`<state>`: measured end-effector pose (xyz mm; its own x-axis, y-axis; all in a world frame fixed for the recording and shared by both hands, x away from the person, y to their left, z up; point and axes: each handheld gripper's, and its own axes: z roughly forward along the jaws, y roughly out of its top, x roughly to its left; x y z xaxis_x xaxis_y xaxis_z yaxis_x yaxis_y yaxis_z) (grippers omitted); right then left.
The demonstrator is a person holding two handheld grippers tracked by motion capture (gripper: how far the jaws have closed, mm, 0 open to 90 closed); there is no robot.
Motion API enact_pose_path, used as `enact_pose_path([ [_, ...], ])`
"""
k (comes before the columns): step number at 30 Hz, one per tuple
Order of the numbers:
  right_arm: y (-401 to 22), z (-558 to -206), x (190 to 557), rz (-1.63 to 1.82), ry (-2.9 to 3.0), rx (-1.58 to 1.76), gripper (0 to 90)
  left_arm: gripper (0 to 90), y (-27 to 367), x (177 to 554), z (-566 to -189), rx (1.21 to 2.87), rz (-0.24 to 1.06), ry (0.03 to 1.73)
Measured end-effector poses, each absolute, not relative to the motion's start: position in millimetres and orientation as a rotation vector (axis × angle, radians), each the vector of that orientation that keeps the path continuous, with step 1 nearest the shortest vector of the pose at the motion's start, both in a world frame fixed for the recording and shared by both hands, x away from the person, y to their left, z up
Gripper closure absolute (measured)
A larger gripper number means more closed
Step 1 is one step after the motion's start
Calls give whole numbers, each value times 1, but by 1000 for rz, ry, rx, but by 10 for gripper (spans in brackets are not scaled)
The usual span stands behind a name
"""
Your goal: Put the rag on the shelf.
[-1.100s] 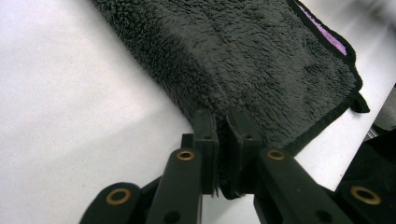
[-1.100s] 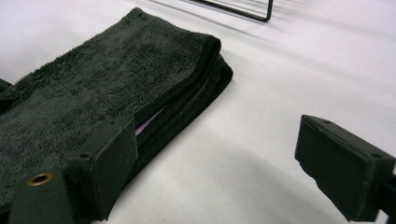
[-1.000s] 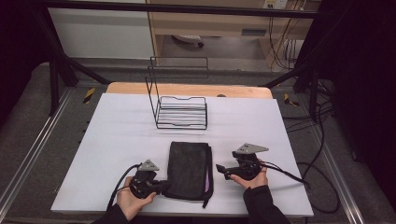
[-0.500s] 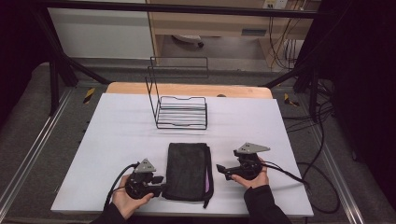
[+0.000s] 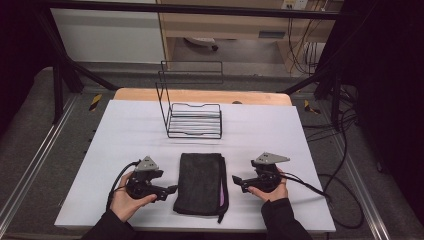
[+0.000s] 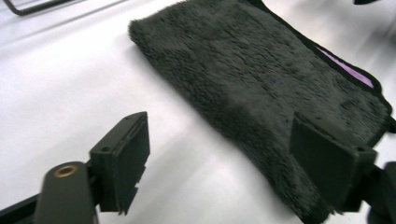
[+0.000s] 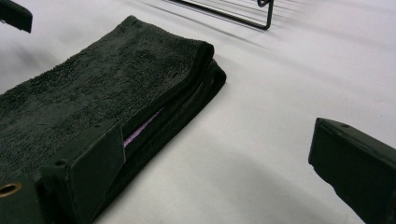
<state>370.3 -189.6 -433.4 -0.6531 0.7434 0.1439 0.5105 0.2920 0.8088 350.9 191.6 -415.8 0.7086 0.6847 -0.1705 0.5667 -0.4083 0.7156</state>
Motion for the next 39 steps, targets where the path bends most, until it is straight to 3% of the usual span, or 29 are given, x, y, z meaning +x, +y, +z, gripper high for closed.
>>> enact_pose_path([
  [11, -189, -434, 370, 1284, 2303, 1149, 36, 125, 187, 374, -404, 2106, 214, 959],
  [22, -189, -434, 370, 1276, 2307, 1154, 33, 156, 170, 406, -406, 2099, 271, 1015],
  [28, -189, -435, 371, 1276, 2306, 1156, 32, 233, 163, 420, -414, 2067, 293, 1061],
  [39, -188, -435, 371, 1270, 2311, 1157, 32, 404, 158, 432, -435, 2041, 219, 1138],
])
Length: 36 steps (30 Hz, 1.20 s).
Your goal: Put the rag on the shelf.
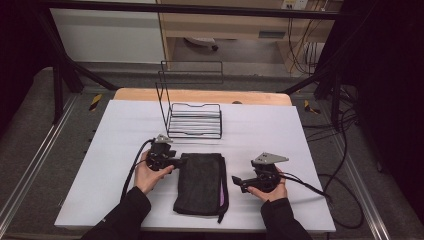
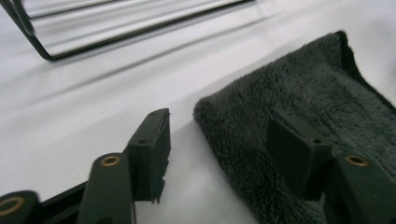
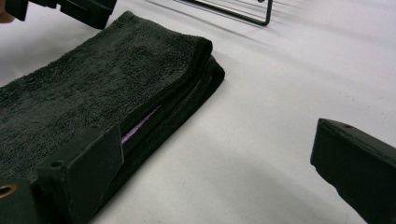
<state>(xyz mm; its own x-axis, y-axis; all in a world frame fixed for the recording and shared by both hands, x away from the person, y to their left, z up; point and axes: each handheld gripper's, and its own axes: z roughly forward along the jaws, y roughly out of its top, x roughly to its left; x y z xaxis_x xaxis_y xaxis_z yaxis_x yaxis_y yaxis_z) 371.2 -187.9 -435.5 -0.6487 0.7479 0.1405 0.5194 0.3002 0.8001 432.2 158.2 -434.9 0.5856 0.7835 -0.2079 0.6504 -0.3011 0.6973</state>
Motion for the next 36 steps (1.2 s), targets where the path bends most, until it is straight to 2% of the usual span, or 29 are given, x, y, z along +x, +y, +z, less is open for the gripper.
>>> enact_pose_path([
  [2, -188, -435, 371, 1270, 2311, 1156, 32, 408, 156, 433, -438, 2067, 214, 1142],
  [4, -188, -436, 371, 1271, 2311, 1156, 32, 449, 154, 433, -441, 2086, 202, 1145],
  [13, -186, -437, 374, 1287, 2306, 1163, 39, 533, 155, 439, -446, 2031, 156, 1196],
  [15, -186, -437, 375, 1294, 2303, 1176, 41, 592, 155, 440, -447, 2022, 144, 1197],
  [16, -186, -437, 375, 1294, 2303, 1176, 41, 592, 154, 440, -447, 2023, 134, 1195],
  [17, -186, -437, 376, 1290, 2303, 1176, 41, 639, 154, 440, -447, 2023, 128, 1195],
  [27, -173, -431, 383, 1261, 2305, 1170, 21, 773, 148, 437, -446, 2043, 126, 1191],
  [31, -164, -428, 390, 1250, 2305, 1190, 30, 780, 147, 435, -446, 2052, 150, 1177],
  [36, -148, -427, 405, 1269, 2311, 1231, 99, 780, 147, 434, -447, 2058, 168, 1152],
])
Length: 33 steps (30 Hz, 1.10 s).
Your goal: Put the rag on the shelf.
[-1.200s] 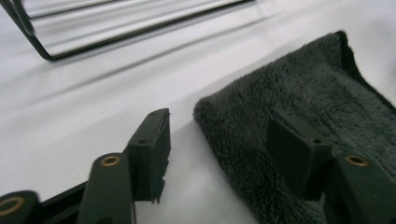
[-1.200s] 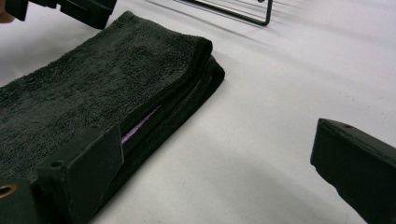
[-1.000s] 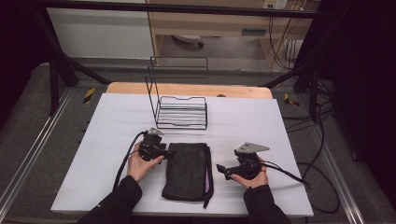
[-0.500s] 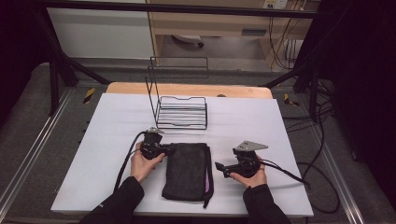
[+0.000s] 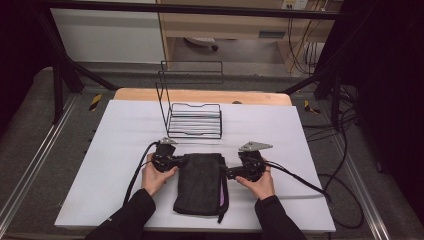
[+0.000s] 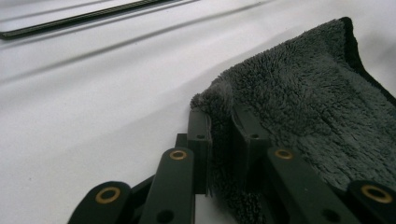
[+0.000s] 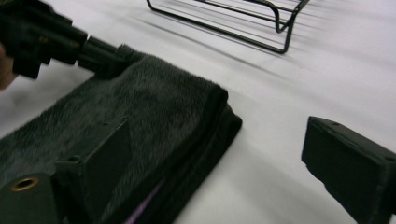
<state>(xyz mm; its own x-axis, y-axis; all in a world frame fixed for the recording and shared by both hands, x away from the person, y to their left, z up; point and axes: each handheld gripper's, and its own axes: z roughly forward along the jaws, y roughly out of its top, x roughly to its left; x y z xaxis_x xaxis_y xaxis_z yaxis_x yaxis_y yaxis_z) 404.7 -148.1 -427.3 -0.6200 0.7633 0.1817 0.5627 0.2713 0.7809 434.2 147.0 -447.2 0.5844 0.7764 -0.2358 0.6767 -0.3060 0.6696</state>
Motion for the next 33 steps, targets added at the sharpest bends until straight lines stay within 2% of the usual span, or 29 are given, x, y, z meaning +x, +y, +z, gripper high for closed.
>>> enact_pose_path([
  [9, -131, -449, 428, 1197, 2339, 1314, 303, 780, 147, 433, -448, 2061, 188, 1127],
  [15, -129, -452, 428, 1205, 2345, 1324, 402, 779, 145, 430, -449, 2065, 219, 1116],
  [25, -126, -456, 428, 1235, 2341, 1361, 508, 778, 146, 431, -449, 2064, 216, 1108],
  [33, -125, -456, 428, 1272, 2367, 1440, 680, 779, 147, 431, -449, 2062, 212, 1104],
])
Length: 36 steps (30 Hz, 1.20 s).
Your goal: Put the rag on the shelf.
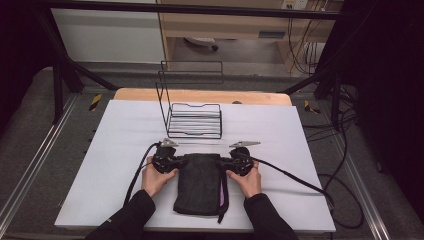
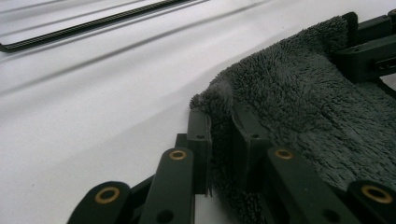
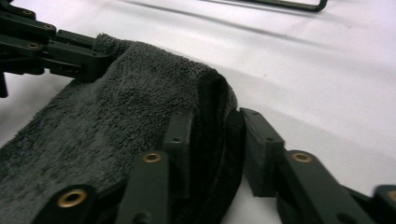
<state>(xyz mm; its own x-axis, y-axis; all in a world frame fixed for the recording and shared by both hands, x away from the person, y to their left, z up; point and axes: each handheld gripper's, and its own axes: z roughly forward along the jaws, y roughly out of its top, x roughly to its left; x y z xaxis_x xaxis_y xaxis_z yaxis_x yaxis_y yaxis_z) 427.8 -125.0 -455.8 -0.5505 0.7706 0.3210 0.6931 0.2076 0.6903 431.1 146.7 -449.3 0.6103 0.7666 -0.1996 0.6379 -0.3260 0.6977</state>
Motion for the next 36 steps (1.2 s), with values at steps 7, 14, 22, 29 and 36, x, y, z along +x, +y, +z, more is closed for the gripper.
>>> enact_pose_path([
  [7, -126, -455, 429, 1293, 2383, 1483, 758, 796, 148, 432, -449, 2052, 190, 1111],
  [14, -127, -450, 428, 1310, 2382, 1465, 777, 806, 150, 432, -446, 2046, 182, 1107],
  [22, -130, -439, 423, 1385, 2356, 1429, 779, 811, 156, 427, -431, 2018, 191, 1075],
  [29, -129, -430, 418, 1411, 2338, 1352, 781, 813, 159, 419, -417, 1998, 218, 1041],
  [36, -127, -420, 413, 1430, 2315, 1308, 782, 813, 163, 415, -408, 1977, 232, 1028],
])
